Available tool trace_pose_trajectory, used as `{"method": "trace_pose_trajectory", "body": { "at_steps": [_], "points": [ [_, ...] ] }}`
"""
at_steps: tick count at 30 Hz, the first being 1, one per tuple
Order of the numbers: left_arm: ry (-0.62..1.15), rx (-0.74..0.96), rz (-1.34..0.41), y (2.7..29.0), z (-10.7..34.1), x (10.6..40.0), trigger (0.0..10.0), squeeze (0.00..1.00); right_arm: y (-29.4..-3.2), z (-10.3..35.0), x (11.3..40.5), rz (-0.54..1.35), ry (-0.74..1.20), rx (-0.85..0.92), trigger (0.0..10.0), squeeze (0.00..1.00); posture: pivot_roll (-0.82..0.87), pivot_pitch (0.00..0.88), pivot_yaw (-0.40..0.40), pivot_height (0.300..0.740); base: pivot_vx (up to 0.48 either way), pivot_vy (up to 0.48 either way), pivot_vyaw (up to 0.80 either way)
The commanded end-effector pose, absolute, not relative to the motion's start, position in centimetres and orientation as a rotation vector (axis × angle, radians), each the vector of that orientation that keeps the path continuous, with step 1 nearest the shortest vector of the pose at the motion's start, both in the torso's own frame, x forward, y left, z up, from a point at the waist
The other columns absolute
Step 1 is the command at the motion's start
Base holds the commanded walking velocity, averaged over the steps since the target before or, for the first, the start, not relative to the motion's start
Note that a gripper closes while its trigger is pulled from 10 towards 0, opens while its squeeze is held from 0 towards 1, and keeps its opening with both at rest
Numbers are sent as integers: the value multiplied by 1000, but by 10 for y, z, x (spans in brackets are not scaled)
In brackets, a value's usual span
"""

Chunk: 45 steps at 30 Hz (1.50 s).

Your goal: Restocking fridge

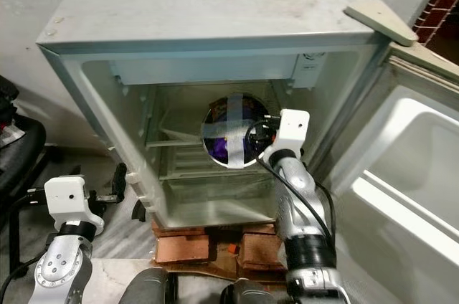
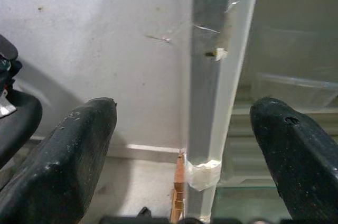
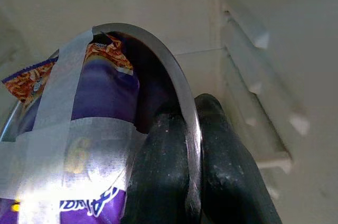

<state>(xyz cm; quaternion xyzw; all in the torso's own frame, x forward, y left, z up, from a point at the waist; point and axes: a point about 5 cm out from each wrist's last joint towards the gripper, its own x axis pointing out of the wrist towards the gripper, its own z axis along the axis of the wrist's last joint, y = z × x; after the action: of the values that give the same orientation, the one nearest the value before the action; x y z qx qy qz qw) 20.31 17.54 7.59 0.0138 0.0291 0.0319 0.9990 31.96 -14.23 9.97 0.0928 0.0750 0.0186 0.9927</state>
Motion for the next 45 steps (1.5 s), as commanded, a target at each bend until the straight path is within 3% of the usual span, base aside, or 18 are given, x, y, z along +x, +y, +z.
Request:
{"method": "trace_pose_trajectory", "body": {
  "at_steps": [1,10,23,42,45],
  "points": [
    [53,27,64,175,80,201,10000,0,-147,96,323,-18,170,199,10000,0,171,144,-35,740,0,0,0],
    [88,39,83,177,82,179,10000,0,-152,102,354,-165,163,262,10000,0,230,204,-43,740,0,0,0],
    [117,34,82,175,84,174,10000,0,-175,91,354,-372,203,328,10000,0,235,227,-38,740,0,0,0],
    [121,5,144,173,93,164,10000,0,-128,94,374,-379,347,746,10000,0,307,297,-81,740,0,0,0],
    [126,-5,163,171,93,164,10000,0,-112,105,380,-342,343,893,10000,0,319,304,-87,740,0,0,0]
  ]
}}
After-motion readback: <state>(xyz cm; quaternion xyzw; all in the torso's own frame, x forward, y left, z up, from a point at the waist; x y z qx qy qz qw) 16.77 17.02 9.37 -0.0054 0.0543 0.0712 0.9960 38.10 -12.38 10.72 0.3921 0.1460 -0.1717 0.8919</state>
